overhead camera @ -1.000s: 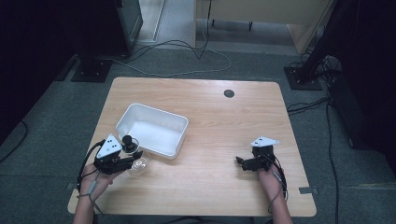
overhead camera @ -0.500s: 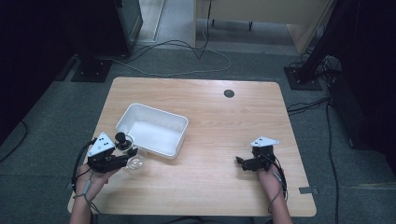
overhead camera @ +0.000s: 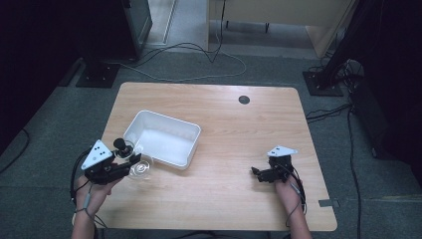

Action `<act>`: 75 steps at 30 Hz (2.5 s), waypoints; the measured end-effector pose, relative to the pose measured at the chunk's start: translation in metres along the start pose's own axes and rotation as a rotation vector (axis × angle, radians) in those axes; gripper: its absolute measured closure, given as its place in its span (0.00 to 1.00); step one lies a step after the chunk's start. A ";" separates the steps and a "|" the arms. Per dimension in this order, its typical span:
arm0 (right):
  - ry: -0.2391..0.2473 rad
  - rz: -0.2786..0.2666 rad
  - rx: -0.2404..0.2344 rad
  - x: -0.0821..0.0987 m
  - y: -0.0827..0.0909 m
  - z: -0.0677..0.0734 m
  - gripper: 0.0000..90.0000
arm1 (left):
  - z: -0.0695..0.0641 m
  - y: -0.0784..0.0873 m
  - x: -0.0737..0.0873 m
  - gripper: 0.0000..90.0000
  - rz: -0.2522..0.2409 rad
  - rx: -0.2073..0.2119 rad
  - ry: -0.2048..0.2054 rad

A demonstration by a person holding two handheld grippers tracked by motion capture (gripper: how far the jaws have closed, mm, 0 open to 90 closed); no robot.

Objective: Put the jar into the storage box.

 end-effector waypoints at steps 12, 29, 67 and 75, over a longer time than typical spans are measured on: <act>0.001 0.000 0.000 0.000 0.000 0.000 0.00 | -0.004 -0.009 -0.004 0.58 -0.204 -0.048 0.017; 0.001 0.000 0.000 0.000 0.000 0.000 0.00 | -0.010 -0.061 0.004 0.58 -0.348 -0.090 0.110; 0.001 0.000 0.000 0.000 0.000 0.000 0.00 | -0.013 -0.119 0.002 0.58 -0.182 -0.108 0.039; 0.001 0.000 0.000 0.000 0.000 0.000 0.00 | -0.012 -0.124 0.006 0.57 -0.157 -0.110 0.032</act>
Point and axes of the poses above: each handheld gripper's, and its own axes: y roughly backward along the jaws, x roughly out of its underside, z roughly to its left, the point moved 1 cm from there along -y, roughly forward along the jaws, and after that the axes turned 4 degrees about -x, right-handed, at the moved point
